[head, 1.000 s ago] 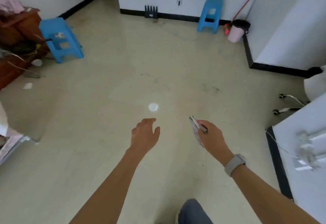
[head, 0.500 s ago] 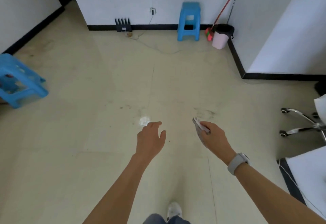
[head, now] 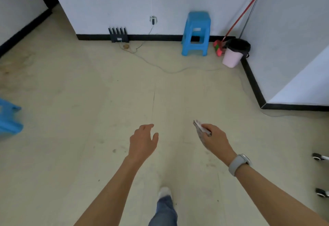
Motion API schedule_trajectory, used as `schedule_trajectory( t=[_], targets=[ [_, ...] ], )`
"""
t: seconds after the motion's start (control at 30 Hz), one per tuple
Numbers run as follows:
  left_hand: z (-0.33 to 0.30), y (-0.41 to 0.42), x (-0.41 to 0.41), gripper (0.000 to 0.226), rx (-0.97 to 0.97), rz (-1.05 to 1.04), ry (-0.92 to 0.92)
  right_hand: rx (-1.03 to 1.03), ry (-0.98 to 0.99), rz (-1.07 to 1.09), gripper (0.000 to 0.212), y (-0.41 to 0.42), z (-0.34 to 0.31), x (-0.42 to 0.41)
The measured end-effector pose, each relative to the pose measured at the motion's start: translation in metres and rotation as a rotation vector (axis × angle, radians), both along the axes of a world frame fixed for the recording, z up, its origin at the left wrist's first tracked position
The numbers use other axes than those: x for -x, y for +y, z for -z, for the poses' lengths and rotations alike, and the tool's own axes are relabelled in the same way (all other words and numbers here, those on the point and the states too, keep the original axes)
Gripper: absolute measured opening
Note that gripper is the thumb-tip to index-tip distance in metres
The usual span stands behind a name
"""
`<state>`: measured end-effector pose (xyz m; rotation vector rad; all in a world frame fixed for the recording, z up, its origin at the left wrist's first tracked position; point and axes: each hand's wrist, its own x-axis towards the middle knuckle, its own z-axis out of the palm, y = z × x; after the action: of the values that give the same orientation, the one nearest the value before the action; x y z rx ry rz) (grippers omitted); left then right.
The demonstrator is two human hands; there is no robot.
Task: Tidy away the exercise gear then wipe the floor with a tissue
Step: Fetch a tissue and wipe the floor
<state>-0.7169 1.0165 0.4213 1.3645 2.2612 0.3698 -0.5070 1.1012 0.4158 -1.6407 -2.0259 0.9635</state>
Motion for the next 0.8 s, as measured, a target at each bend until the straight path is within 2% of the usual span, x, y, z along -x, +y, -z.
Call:
schedule_trajectory(
  t=[0.17,0.33,0.6,0.8],
  targets=[
    [-0.024,0.179,0.031,0.046,-0.043,0.148,0.035,-0.049,-0.002,0.054,0.025,0.15,-0.028,0.037],
    [-0.017,0.354,0.04,0.046,-0.074,0.257,0.036,-0.081,0.025,0.13,0.023,0.304,-0.024,0.056],
    [-0.026,0.647,0.056,0.046,-0.072,0.307,0.02,-0.071,0.053,0.177,0.024,0.588,-0.036,0.079],
    [-0.046,0.814,0.122,0.045,-0.134,0.225,0.06,-0.084,0.033,0.113,0.028,0.774,-0.054,0.142]
  ],
)
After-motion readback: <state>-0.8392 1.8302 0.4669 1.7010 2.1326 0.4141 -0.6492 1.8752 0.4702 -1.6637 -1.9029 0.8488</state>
